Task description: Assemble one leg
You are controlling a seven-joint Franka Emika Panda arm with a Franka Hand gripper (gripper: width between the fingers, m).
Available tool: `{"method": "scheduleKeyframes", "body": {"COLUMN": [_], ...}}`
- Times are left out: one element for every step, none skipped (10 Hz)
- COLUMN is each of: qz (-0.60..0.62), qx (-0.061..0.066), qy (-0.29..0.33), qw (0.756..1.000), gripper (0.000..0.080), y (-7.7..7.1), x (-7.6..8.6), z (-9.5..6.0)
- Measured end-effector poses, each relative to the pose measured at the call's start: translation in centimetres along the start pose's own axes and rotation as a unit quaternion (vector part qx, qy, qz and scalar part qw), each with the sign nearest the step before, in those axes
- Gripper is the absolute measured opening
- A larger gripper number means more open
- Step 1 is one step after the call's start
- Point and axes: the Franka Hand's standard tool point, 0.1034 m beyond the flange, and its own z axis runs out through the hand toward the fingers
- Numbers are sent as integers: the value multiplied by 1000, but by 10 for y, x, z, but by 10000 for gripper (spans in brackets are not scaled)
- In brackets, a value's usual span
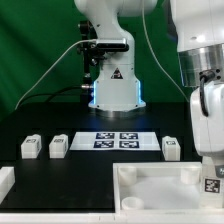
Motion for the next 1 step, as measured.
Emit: {"method": "scheduleKeyframes", "body": {"qz": [0], "qx": [-1], "qy": [1], "qw": [1000], "gripper": [646], "y": [1], "x": [1], "z": [1]}}
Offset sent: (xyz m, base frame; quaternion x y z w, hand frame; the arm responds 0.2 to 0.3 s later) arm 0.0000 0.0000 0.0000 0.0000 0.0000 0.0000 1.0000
